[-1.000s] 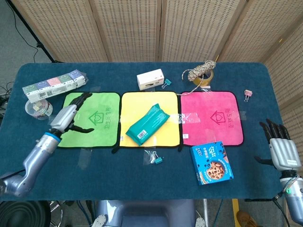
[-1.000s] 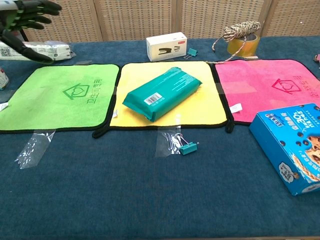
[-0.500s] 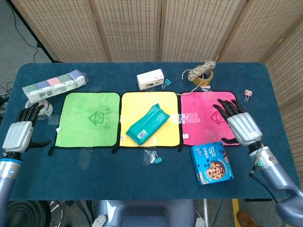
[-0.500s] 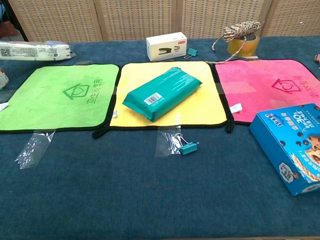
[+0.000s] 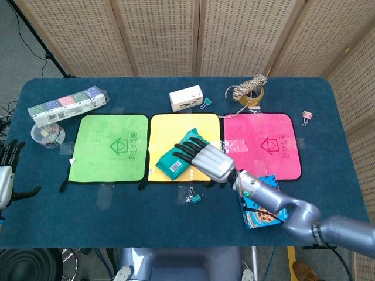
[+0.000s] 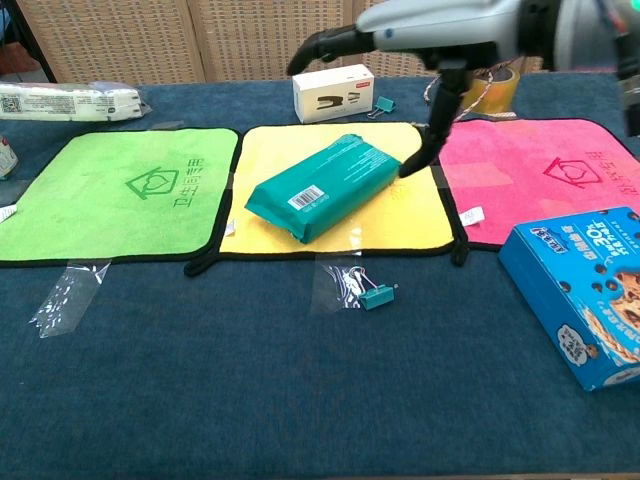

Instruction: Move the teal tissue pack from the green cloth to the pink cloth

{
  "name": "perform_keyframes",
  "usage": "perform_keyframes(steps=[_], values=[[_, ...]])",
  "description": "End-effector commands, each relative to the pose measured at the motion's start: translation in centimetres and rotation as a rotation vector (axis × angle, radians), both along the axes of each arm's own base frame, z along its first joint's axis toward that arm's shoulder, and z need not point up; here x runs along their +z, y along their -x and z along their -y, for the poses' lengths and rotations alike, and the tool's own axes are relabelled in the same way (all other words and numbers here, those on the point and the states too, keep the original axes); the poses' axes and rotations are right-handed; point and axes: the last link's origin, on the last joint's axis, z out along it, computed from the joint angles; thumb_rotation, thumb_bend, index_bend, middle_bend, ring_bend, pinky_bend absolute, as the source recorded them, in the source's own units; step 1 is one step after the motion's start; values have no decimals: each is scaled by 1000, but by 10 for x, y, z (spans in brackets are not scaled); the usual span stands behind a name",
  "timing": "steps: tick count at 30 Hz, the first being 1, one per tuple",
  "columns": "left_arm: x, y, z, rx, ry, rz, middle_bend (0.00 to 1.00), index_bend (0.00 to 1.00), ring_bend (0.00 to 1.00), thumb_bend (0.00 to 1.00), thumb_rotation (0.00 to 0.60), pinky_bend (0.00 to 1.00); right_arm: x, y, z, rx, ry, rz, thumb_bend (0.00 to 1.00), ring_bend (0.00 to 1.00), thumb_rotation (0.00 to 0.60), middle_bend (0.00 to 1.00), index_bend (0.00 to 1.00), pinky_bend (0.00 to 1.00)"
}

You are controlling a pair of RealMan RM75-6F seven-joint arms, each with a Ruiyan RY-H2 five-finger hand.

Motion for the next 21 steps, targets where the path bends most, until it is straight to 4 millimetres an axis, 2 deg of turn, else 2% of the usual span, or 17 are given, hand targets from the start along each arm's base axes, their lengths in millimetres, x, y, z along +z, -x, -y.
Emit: perform_keyframes(steps=[1, 12, 14, 18, 21], values=[[2, 0, 2, 4, -2, 0, 0, 0, 0, 0, 600, 0, -38, -28, 12, 17, -52, -30, 0, 0, 600, 0, 0, 0], [5, 5, -1, 21, 10, 24, 0, 0, 0, 0, 600, 0, -102, -62, 26, -15, -114, -111, 0, 0, 600, 0, 0, 0], [4, 4, -1, 21, 15, 32, 0, 0, 0, 0, 600, 0, -111, -63, 28, -29, -118, -126, 0, 0, 600, 0, 0, 0], [5, 5, -2, 23, 22, 42, 0, 0, 0, 0, 600, 0, -131, -52, 32, -77, -124, -168, 0, 0, 600, 0, 0, 0], [5, 6, -2, 21, 25, 45, 0, 0, 0, 0, 600, 0, -136, -42, 35, -88, -109, -197, 0, 0, 600, 0, 4, 0]])
